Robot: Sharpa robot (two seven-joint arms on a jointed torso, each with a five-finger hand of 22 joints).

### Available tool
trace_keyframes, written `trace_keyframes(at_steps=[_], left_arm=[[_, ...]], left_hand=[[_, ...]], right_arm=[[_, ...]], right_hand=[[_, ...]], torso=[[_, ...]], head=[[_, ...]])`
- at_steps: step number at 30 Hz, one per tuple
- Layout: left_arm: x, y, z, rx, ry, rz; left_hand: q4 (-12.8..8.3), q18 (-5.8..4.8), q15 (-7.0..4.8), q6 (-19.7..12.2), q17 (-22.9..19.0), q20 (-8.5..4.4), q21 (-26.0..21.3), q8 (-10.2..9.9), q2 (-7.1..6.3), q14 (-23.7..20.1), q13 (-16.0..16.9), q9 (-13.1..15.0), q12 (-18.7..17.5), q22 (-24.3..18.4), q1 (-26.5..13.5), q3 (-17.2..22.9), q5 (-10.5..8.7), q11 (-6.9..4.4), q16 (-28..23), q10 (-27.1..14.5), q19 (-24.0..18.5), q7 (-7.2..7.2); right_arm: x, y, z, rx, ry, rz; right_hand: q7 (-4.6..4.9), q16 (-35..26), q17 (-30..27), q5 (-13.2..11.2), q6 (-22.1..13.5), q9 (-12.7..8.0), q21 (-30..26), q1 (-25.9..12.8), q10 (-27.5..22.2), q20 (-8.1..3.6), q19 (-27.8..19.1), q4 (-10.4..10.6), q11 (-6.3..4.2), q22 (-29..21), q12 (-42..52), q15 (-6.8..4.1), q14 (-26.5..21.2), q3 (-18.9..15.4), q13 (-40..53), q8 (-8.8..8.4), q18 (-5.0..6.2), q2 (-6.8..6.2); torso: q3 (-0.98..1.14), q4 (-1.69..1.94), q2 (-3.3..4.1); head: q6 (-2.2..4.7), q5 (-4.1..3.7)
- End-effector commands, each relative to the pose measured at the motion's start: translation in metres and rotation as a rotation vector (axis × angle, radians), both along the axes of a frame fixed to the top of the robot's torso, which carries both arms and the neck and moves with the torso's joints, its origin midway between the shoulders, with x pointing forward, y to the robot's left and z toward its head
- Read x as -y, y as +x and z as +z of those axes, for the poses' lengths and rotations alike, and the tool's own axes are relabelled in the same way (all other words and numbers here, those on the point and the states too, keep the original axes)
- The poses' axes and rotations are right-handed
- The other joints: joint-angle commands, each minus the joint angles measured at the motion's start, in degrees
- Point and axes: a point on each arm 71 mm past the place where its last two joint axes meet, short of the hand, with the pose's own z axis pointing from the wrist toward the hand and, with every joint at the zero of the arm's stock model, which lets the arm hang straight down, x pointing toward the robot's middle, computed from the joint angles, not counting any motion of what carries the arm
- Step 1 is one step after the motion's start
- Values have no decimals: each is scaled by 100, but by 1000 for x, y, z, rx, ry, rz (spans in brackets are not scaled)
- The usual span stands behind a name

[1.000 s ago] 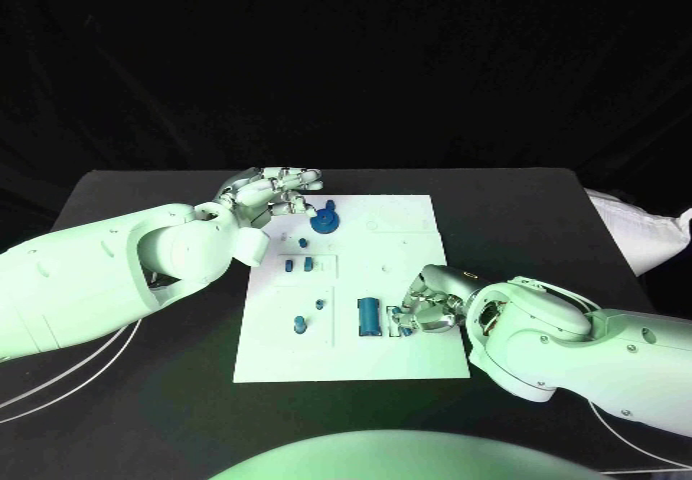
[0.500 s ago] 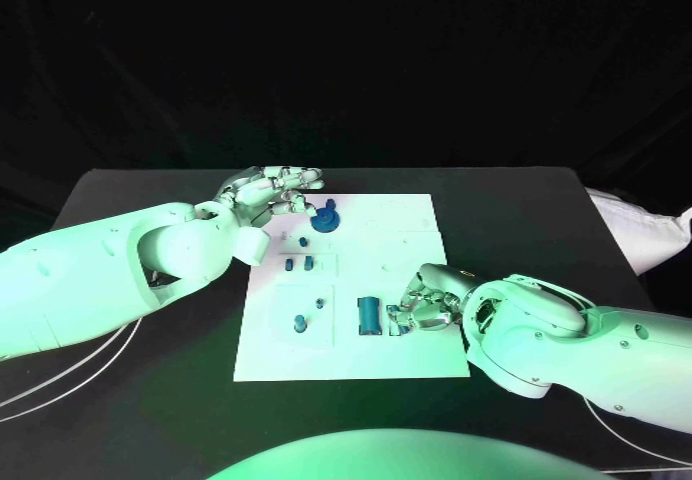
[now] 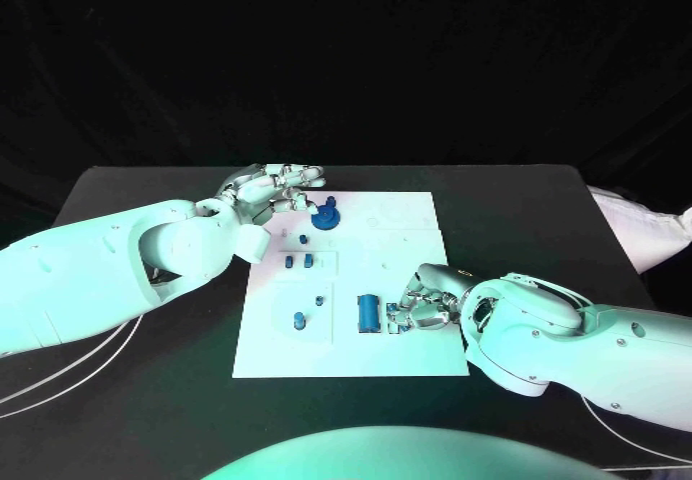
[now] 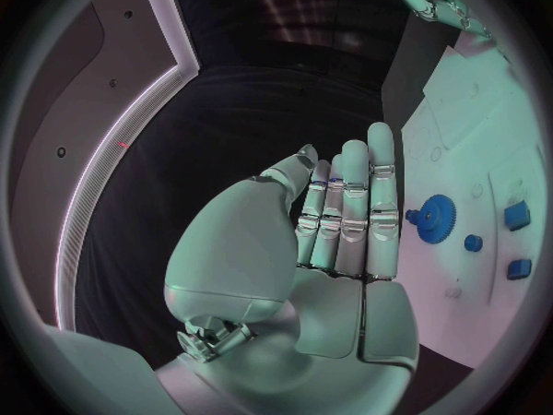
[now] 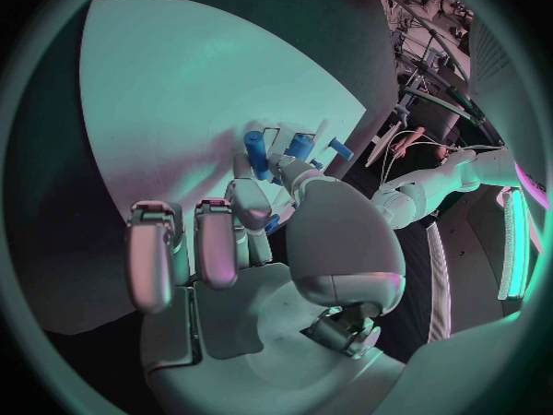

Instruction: Assemble the parts on the task board

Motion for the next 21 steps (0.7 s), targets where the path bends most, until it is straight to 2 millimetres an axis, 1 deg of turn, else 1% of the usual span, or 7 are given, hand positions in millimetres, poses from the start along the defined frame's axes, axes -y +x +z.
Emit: trace_keyframes(at_steps=[1,5,8,12,14,18,21], left_arm=[[4,-1,1,11,-3,-37],[5,-2,1,14,1,-49],[5,-2,1,14,3,-52],[4,-2,1,14,4,-52],[4,-2,1,14,4,-53],[4,-2,1,13,4,-58],[5,-3,1,12,5,-60]], left_hand=[[-24,106,-5,-45,-9,-10,-10,24,12,15,-11,-11,36,0,24,-1,-16,0,71,-49,82,-8],[-25,107,-12,-57,-5,-16,14,33,16,89,-17,-13,53,8,22,-12,-15,-2,138,-61,125,-8],[-25,107,-12,-57,-5,-16,14,33,16,89,-17,-13,53,8,22,-12,-15,-2,138,-61,125,-8],[-25,107,-12,-57,-5,-16,14,33,16,89,-17,-13,53,8,22,-12,-15,-2,138,-61,125,-8],[-25,107,-12,-57,-5,-16,14,33,17,91,-17,-13,53,9,21,-12,-15,-2,140,-61,126,-8],[-26,109,-27,-62,21,-28,35,54,28,238,-24,-12,84,15,21,-25,-15,-13,289,-64,163,-17],[-31,109,-31,-64,26,-32,38,60,28,265,-27,-13,93,17,27,-26,-15,-16,330,-67,170,-20]], right_arm=[[-2,-2,-1,-13,-7,18],[-3,-2,-1,-12,-6,20],[-3,-3,-1,-11,-3,25],[-3,-3,0,-9,-2,28],[-3,-4,0,-8,-2,30],[-3,-4,1,-6,-1,31],[-3,-5,1,-4,0,30]], right_hand=[[-2,31,54,-40,34,9,23,-84,57,-40,6,22,-1,501,29,-44,345,-61,8,24,-105,-26],[-2,33,58,-38,33,17,24,-144,63,-42,9,81,-1,505,30,-44,345,-145,19,32,-106,-22],[-4,38,68,60,38,28,26,-270,76,-43,13,214,0,512,44,-43,347,-306,44,45,-108,2],[-7,39,72,100,39,36,26,-342,85,-44,15,306,-2,514,56,-44,348,-442,64,54,-108,19],[-11,41,76,178,36,42,25,-369,89,-47,14,371,-5,514,58,-48,348,-551,78,60,-108,42],[-12,40,77,208,33,45,23,-375,90,-48,13,401,-6,512,57,-49,348,-618,85,63,-107,47],[-12,42,79,211,33,46,23,-376,90,-49,13,408,-6,512,57,-49,348,-633,86,64,-107,49]], torso=[[0,-3,-2],[1,0,-1],[0,-2,-3],[2,-3,-1],[0,-3,-2],[0,-2,-3],[-1,-1,-1]], head=[[-12,5],[-19,7],[-21,15],[-24,8],[-23,8],[-27,12],[-29,11]])
